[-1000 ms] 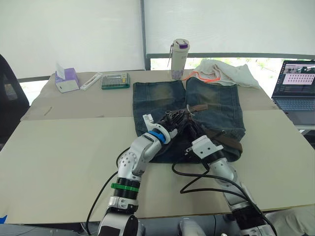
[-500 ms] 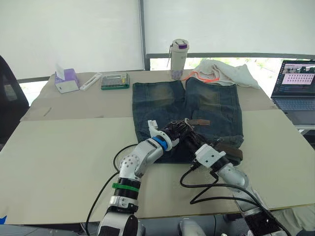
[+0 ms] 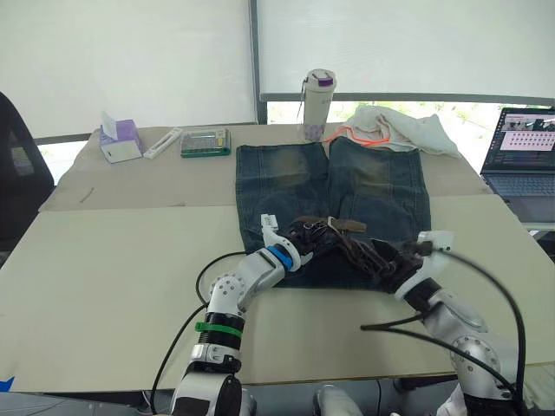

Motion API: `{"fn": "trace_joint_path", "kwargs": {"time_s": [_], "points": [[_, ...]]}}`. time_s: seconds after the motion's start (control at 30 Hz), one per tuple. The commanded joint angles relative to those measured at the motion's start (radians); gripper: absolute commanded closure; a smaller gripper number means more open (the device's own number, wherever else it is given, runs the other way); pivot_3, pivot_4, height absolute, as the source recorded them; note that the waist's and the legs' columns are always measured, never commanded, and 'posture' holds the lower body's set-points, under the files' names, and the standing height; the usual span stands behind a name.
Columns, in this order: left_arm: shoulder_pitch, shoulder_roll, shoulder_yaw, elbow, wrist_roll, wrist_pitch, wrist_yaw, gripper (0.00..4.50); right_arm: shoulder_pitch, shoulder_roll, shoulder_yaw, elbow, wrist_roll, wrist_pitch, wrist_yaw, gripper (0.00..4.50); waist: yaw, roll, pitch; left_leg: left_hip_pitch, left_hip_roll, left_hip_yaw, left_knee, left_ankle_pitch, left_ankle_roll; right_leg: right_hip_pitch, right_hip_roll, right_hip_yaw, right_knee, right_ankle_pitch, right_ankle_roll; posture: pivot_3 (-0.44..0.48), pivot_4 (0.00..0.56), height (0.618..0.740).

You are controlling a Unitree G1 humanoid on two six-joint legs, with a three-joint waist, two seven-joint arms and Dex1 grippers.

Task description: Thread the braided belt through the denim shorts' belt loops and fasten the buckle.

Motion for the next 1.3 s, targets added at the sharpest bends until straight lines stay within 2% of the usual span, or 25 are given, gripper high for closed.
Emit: {"fn": "trace_joint_path", "kwargs": {"time_s": [0.03, 0.17, 0.27, 0.47, 0.53, 0.73, 0.8, 0.9, 0.93, 1.0, 1.17, 1.3], "points": [[-0.087, -0.07, 0.02, -0.005, 0.016, 0.016, -0.016, 4.5, -0.074, 0.053, -0.074, -0.002, 0.278, 0.08, -0.21, 0.97, 0.001, 0.0, 0.0, 0.0, 0.0, 0.0, 0.0, 0.0, 0.0, 0.0, 0.0, 0.0, 0.0, 0.0, 0.0, 0.0, 0.15, 0.74], [-0.091, -0.076, 0.029, -0.002, 0.028, 0.023, -0.02, 4.5, -0.113, 0.083, -0.097, 0.033, 0.387, 0.079, -0.342, 0.97, 0.001, 0.0, 0.0, -0.001, 0.0, 0.0, 0.0, 0.0, 0.0, 0.0, 0.0, 0.0, 0.0, 0.0, 0.0, 0.0, 0.15, 0.74], [-0.096, -0.078, 0.037, 0.001, 0.035, 0.025, -0.023, 4.5, -0.121, 0.074, -0.088, 0.046, 0.397, 0.078, -0.39, 1.8, 0.0, 0.001, 0.0, -0.001, -0.001, 0.0, 0.0, 0.0, 0.0, 0.0, 0.0, -0.001, 0.0, 0.0, 0.0, 0.0, 0.15, 0.74], [-0.096, -0.082, 0.045, -0.003, 0.044, 0.031, -0.028, 4.5, -0.127, 0.057, -0.076, 0.057, 0.406, 0.078, -0.418, 3.93, -0.005, 0.001, -0.001, -0.001, 0.0, 0.0, 0.0, 0.0, 0.0, 0.0, 0.0, -0.001, 0.0, 0.0, 0.0, 0.0, 0.15, 0.74], [-0.094, -0.083, 0.047, -0.005, 0.046, 0.034, -0.029, 4.5, -0.13, 0.062, -0.078, 0.057, 0.419, 0.071, -0.431, 4.45, -0.008, 0.001, -0.001, -0.001, 0.0, 0.0, 0.0, 0.0, 0.0, 0.0, 0.0, -0.001, 0.0, 0.0, 0.001, 0.0, 0.15, 0.74], [-0.091, -0.084, 0.051, -0.007, 0.054, 0.046, -0.042, 4.5, -0.136, 0.064, -0.076, 0.061, 0.429, 0.069, -0.44, 4.45, -0.008, 0.001, -0.001, -0.001, 0.0, 0.0, 0.0, 0.0, 0.0, 0.0, 0.0, -0.001, 0.0, 0.0, 0.001, 0.0, 0.15, 0.74], [-0.09, -0.082, 0.053, -0.01, 0.053, 0.05, -0.048, 3.78, -0.138, 0.066, -0.075, 0.061, 0.442, 0.071, -0.445, 4.5, -0.008, 0.001, -0.001, -0.001, 0.0, 0.0, 0.0, 0.0, 0.0, 0.0, 0.0, -0.001, 0.0, 0.0, 0.001, 0.0, 0.15, 0.74], [-0.089, -0.081, 0.053, -0.009, 0.059, 0.054, -0.049, 3.06, -0.134, 0.073, -0.064, 0.053, 0.472, 0.076, -0.452, 4.5, -0.008, 0.001, -0.001, -0.001, 0.0, 0.0, 0.0, 0.0, 0.0, 0.0, 0.0, -0.001, 0.0, 0.0, 0.001, 0.0, 0.15, 0.74], [-0.09, -0.081, 0.054, -0.006, 0.062, 0.056, -0.05, 2.54, -0.134, 0.071, -0.059, 0.051, 0.47, 0.078, -0.451, 4.5, -0.008, 0.001, -0.001, -0.001, 0.0, 0.0, 0.0, 0.0, 0.0, 0.0, 0.0, -0.001, 0.0, 0.0, 0.001, 0.0, 0.15, 0.74], [-0.091, -0.081, 0.055, -0.005, 0.066, 0.058, -0.051, 1.82, -0.129, 0.066, -0.048, 0.047, 0.464, 0.081, -0.458, 4.5, -0.008, 0.001, -0.001, -0.001, 0.0, 0.0, 0.0, 0.0, 0.0, 0.0, 0.0, -0.001, 0.0, 0.0, 0.001, 0.0, 0.15, 0.74], [-0.094, -0.082, 0.057, 0.0, 0.073, 0.062, -0.055, 0.16, -0.136, 0.075, -0.034, 0.057, 0.471, 0.068, -0.473, 2.87, -0.007, 0.001, -0.001, -0.001, 0.0, 0.0, 0.0, 0.0, 0.0, 0.0, 0.0, -0.001, 0.0, 0.0, 0.001, 0.0, 0.15, 0.74], [-0.094, -0.085, 0.06, 0.002, 0.082, 0.066, -0.059, 0.07, -0.148, 0.088, -0.036, 0.063, 0.486, 0.059, -0.492, 2.85, -0.008, 0.001, -0.001, -0.001, 0.0, 0.0, 0.0, 0.0, 0.0, 0.0, 0.0, -0.001, 0.0, 0.0, 0.001, 0.0, 0.15, 0.74]]}}
